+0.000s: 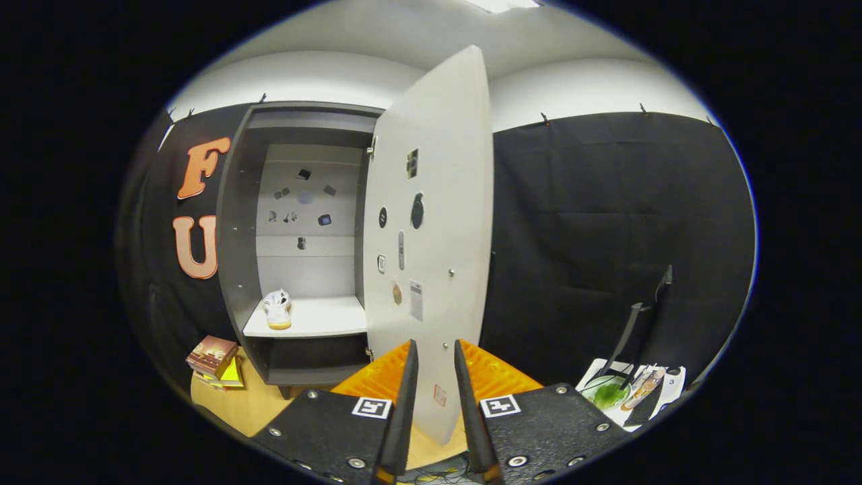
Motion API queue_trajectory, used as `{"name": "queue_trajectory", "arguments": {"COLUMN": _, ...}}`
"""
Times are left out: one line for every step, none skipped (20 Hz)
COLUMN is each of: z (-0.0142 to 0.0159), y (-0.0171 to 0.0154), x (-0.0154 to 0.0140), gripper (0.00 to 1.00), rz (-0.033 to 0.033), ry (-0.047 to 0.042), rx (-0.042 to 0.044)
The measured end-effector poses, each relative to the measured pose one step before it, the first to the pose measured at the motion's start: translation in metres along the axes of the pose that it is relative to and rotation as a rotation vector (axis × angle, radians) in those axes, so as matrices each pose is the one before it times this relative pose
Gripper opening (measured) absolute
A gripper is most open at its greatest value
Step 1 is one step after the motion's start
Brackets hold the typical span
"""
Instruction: Open the shoe cabinet door, grab the shoes and put them into the shoe cabinet, then close the shoe cabinet door.
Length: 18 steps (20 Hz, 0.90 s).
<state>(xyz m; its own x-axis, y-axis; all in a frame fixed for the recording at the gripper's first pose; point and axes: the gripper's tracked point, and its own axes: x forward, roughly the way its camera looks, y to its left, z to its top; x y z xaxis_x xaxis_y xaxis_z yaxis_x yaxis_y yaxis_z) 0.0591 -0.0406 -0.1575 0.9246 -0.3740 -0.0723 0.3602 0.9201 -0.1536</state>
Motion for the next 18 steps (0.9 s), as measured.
{"name": "queue_trajectory", "arguments": {"z": 0.00092, "y": 0.0059, "x": -0.00044, "gripper": 0.43, "rz": 0.01728, "ry": -0.00814, "rx": -0.00285}}
{"name": "queue_trajectory", "arguments": {"z": -0.00142, "y": 0.00829, "x": -0.00002, "gripper": 0.47, "rz": 0.02698, "ry": -0.00155, "rx": -0.0013}}
{"name": "queue_trajectory", "arguments": {"z": -0.0024, "y": 0.00793, "x": -0.00133, "gripper": 0.54, "rz": 0.03055, "ry": 0.00433, "rx": -0.00179}}
{"name": "queue_trajectory", "arguments": {"z": -0.00264, "y": 0.00891, "x": -0.00088, "gripper": 0.6, "rz": 0.02969, "ry": 0.00323, "rx": -0.00021}}
{"name": "queue_trajectory", "arguments": {"z": -0.00269, "y": 0.0096, "x": -0.00001, "gripper": 0.66, "rz": 0.02777, "ry": 0.0044, "rx": 0.0035}}
{"name": "queue_trajectory", "arguments": {"z": -0.00383, "y": 0.00978, "x": 0.00161, "gripper": 0.73, "rz": 0.03133, "ry": 0.00285, "rx": 0.00244}}
{"name": "queue_trajectory", "arguments": {"z": -0.00587, "y": 0.01086, "x": 0.00151, "gripper": 0.77, "rz": 0.03761, "ry": 0.00862, "rx": -0.00368}}
{"name": "queue_trajectory", "arguments": {"z": -0.00897, "y": 0.00804, "x": 0.00248, "gripper": 0.81, "rz": 0.02975, "ry": 0.02198, "rx": -0.00351}}
{"name": "queue_trajectory", "arguments": {"z": -0.01013, "y": 0.00715, "x": 0.00277, "gripper": 0.84, "rz": 0.0248, "ry": 0.02594, "rx": -0.0041}}
{"name": "queue_trajectory", "arguments": {"z": -0.01116, "y": 0.00589, "x": 0.00282, "gripper": 0.87, "rz": 0.0196, "ry": 0.0212, "rx": -0.0049}}
{"name": "queue_trajectory", "arguments": {"z": -0.00996, "y": 0.00465, "x": 0.00458, "gripper": 0.91, "rz": 0.01078, "ry": 0.01383, "rx": -0.00622}}
{"name": "queue_trajectory", "arguments": {"z": -0.01071, "y": 0.00067, "x": 0.0064, "gripper": 0.92, "rz": 0.00669, "ry": 0.01573, "rx": -0.00903}}
{"name": "queue_trajectory", "arguments": {"z": -0.01012, "y": 0.00197, "x": 0.00645, "gripper": 0.93, "rz": 0.00584, "ry": 0.01463, "rx": -0.00554}}
{"name": "queue_trajectory", "arguments": {"z": -0.00905, "y": 0.00199, "x": 0.00446, "gripper": 0.94, "rz": 0.00643, "ry": 0.01068, "rx": -0.00444}}
{"name": "queue_trajectory", "arguments": {"z": -0.01062, "y": -0.00002, "x": 0.00436, "gripper": 0.94, "rz": 0.00164, "ry": 0.01994, "rx": -0.00767}}
{"name": "queue_trajectory", "arguments": {"z": -0.01285, "y": -0.00053, "x": 0.00442, "gripper": 0.94, "rz": 0.00292, "ry": 0.02803, "rx": -0.00903}}
{"name": "queue_trajectory", "arguments": {"z": -0.01378, "y": 0.00059, "x": 0.00463, "gripper": 0.94, "rz": 0.00222, "ry": 0.03565, "rx": -0.00812}}
{"name": "queue_trajectory", "arguments": {"z": -0.01433, "y": 0.00056, "x": 0.00444, "gripper": 0.94, "rz": 0.00596, "ry": 0.03616, "rx": -0.00919}}
